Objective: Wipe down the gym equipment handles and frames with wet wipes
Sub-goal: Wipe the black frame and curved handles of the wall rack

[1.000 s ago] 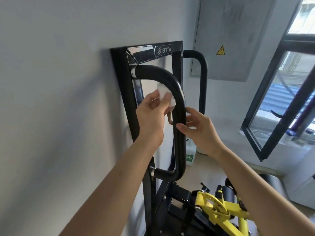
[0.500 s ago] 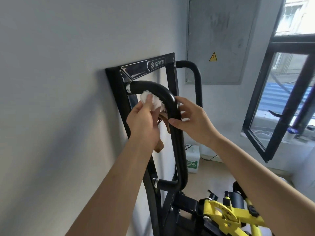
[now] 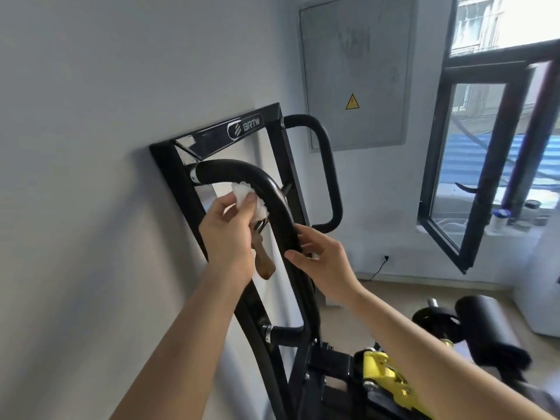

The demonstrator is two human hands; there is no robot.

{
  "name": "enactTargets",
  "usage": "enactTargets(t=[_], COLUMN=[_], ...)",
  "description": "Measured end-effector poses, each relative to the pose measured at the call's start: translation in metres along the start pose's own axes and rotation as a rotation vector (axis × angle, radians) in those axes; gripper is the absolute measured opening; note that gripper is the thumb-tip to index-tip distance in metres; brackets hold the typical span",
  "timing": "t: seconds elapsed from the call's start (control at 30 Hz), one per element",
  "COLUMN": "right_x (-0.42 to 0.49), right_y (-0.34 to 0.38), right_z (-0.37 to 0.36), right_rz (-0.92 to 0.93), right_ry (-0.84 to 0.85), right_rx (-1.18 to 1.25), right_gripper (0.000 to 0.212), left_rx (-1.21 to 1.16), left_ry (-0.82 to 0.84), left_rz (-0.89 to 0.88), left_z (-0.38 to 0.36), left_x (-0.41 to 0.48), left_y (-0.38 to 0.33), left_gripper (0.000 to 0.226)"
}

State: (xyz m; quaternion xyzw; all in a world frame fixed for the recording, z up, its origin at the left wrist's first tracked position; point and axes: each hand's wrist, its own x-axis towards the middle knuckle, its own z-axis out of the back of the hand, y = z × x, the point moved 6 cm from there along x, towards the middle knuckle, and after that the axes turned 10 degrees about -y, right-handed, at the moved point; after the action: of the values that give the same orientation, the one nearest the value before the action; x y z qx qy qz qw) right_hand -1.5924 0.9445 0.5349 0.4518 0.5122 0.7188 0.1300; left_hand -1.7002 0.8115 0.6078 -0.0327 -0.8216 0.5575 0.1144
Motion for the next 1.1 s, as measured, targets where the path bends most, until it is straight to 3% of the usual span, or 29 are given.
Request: enactTargets(t=[0.17,0.37,0.53,0.73,0.9,1.1], right_x=[-0.022,-0.025,-0.025,-0.023,-0.022,-0.024], right_y=[-0.02,-0.021,-0.023,-0.023,-0.027,-0.031], right_z=[0.008,0.01,0.009,0.01,0.012,0.012], right_rz=[-0.075,-0.095,-0.101,-0.108,-0.129,-0.121], right_ry=[-0.045,-0.049,-0.046,-0.055,-0.032,-0.024], right_rx=[0.029,0.064,0.045,0.027,0.013,-0.036], right_gripper=[0.05,0.044,0.042,0.04,0.036,0.035], left_rx=[0.281,0.51,0.644,0.799,0.987,0.736], left_ry=[0.142,0.262,0.394,0.432,0.509,0.476], left_rz=[-0.306,-0.387,-0.376,-0.281,-0.214,-0.117], left_z=[0.006,0.011,0.019,0.037,0.047,0.048], left_x=[-0.004,0.001,-0.007,-0.034,-0.059,-0.053], left_y=[-0.005,0.025,0.066,0.125,0.163,0.148], left_gripper=[0.015,0.018,0.016,0.024,0.016,0.015])
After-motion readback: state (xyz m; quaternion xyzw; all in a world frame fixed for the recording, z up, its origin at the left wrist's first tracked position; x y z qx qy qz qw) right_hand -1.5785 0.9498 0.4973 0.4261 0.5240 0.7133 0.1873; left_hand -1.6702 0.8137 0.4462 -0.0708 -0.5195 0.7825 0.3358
